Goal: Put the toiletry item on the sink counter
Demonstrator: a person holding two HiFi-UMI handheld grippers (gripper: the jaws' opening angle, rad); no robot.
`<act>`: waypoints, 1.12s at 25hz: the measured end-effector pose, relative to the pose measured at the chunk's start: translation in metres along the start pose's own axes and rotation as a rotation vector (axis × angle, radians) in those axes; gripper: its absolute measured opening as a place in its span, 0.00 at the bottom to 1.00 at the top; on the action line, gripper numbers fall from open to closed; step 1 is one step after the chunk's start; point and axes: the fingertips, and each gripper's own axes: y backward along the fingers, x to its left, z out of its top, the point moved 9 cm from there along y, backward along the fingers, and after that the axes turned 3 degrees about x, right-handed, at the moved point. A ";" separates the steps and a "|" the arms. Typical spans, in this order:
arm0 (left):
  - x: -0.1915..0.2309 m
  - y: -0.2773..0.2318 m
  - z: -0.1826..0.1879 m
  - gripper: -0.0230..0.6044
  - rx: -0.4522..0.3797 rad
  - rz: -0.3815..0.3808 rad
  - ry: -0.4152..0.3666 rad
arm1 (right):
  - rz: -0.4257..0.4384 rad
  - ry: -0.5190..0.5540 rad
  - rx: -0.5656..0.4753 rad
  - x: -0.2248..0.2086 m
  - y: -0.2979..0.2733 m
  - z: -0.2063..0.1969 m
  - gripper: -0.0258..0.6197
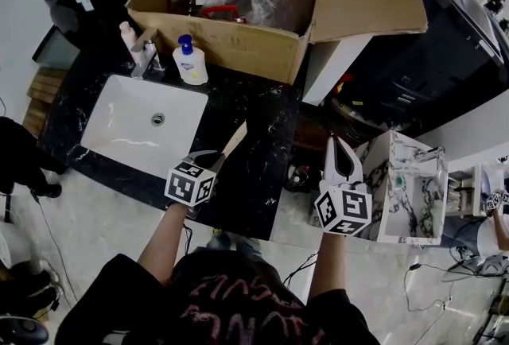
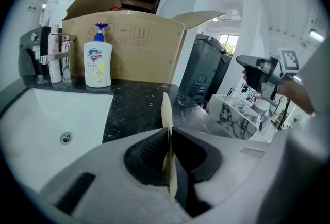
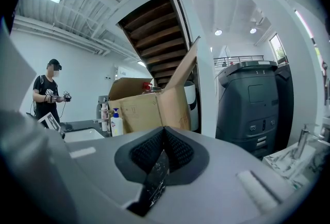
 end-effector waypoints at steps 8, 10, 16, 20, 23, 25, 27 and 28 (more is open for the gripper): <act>0.005 0.004 0.005 0.15 -0.009 0.022 -0.014 | 0.011 0.001 -0.011 0.001 -0.004 0.005 0.06; 0.007 0.005 0.005 0.15 -0.013 0.028 -0.012 | 0.014 0.001 -0.014 0.001 -0.005 0.006 0.06; 0.009 0.012 0.008 0.16 -0.036 0.046 -0.014 | 0.024 0.005 -0.022 0.003 -0.006 0.009 0.06; 0.011 0.019 0.013 0.17 -0.053 0.053 -0.019 | 0.028 0.007 -0.030 0.006 -0.006 0.012 0.06; 0.011 0.025 0.016 0.17 -0.071 0.057 -0.024 | 0.033 0.010 -0.039 0.009 -0.006 0.015 0.06; 0.011 0.029 0.019 0.17 -0.083 0.061 -0.028 | 0.038 0.011 -0.046 0.011 -0.005 0.018 0.06; 0.010 0.033 0.022 0.16 -0.099 0.063 -0.034 | 0.041 0.011 -0.054 0.013 -0.004 0.020 0.06; 0.009 0.035 0.024 0.16 -0.108 0.064 -0.037 | 0.042 0.011 -0.057 0.014 -0.003 0.021 0.06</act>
